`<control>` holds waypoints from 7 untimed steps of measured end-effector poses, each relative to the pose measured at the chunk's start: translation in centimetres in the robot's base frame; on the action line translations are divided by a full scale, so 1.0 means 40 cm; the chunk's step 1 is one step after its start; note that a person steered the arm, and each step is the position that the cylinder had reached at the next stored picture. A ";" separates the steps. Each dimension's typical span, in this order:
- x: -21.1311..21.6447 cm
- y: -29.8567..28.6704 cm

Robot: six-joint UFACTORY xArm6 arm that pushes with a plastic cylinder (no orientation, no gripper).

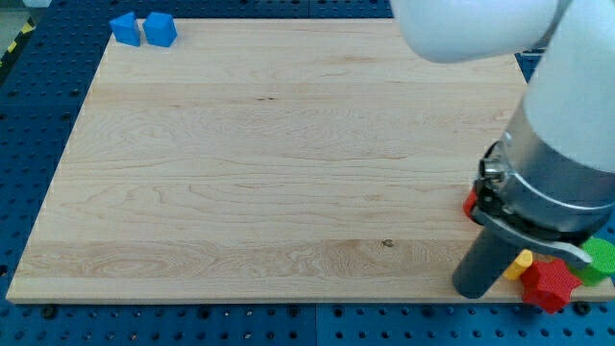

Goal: Separate the red circle from the group of blocks

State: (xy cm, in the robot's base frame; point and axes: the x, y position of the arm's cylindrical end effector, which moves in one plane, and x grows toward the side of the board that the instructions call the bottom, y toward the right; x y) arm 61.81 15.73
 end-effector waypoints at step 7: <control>-0.284 0.047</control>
State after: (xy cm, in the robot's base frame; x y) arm 50.46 17.61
